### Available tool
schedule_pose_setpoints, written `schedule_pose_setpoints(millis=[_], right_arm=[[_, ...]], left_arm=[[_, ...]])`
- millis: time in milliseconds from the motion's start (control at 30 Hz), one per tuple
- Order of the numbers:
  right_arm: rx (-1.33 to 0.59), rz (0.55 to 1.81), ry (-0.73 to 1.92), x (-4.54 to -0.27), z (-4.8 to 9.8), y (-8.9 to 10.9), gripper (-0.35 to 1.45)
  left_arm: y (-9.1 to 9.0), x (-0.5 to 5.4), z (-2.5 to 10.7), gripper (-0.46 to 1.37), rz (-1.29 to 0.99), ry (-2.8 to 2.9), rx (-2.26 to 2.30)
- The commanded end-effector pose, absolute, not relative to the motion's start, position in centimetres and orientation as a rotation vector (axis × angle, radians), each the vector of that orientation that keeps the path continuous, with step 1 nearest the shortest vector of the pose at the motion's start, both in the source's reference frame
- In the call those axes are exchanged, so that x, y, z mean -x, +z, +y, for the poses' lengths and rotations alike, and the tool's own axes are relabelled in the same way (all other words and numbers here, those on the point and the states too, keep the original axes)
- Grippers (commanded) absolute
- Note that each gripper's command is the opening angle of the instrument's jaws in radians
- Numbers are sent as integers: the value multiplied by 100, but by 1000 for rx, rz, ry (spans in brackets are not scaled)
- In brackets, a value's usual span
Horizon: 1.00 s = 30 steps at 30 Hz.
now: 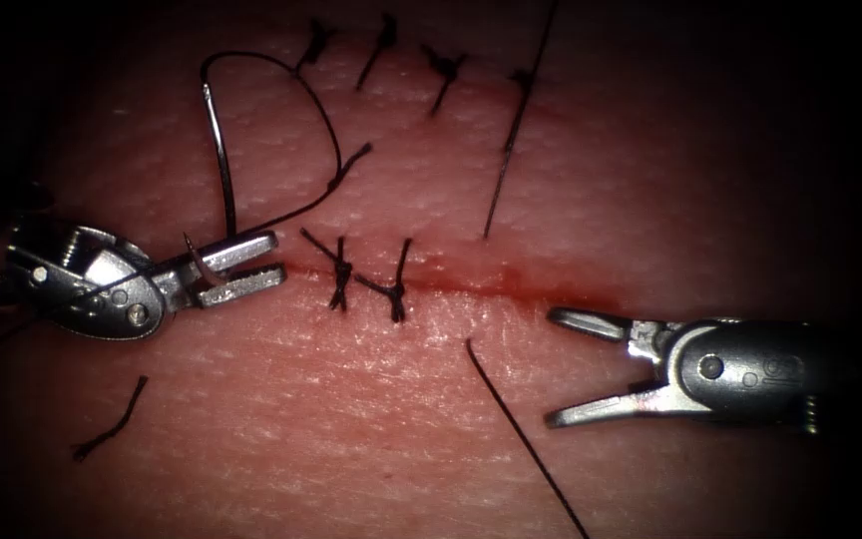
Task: Wound Closure
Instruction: With the right gripper, repeatedly pull the suture through the wound.
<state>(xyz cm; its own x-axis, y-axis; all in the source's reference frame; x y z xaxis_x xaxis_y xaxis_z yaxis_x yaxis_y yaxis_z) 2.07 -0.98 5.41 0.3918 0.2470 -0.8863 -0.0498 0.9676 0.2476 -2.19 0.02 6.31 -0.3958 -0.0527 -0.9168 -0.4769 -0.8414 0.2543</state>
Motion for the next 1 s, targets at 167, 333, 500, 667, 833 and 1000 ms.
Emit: schedule_pose_setpoints(millis=[167, 333, 500, 667, 833, 1000], right_arm=[[-197, 1159, 168, -231, -98, 554, 126], [-213, 1157, 145, -241, -106, 566, 120], [-216, 1149, 135, -238, -109, 575, 109], [-220, 1155, 133, -233, -105, 573, -35], [-225, 1156, 135, -231, -97, 570, -35], [-229, 1142, 134, -229, -97, 568, -35]], left_arm=[[630, 219, 4, -35, 713, 2317, 1551], [629, 219, 4, -35, 712, 2318, 1551], [629, 219, 4, -35, 713, 2317, 1549], [629, 220, 4, -35, 713, 2317, 1548], [629, 220, 4, -35, 713, 2317, 1549], [629, 220, 4, -35, 713, 2317, 1549]])
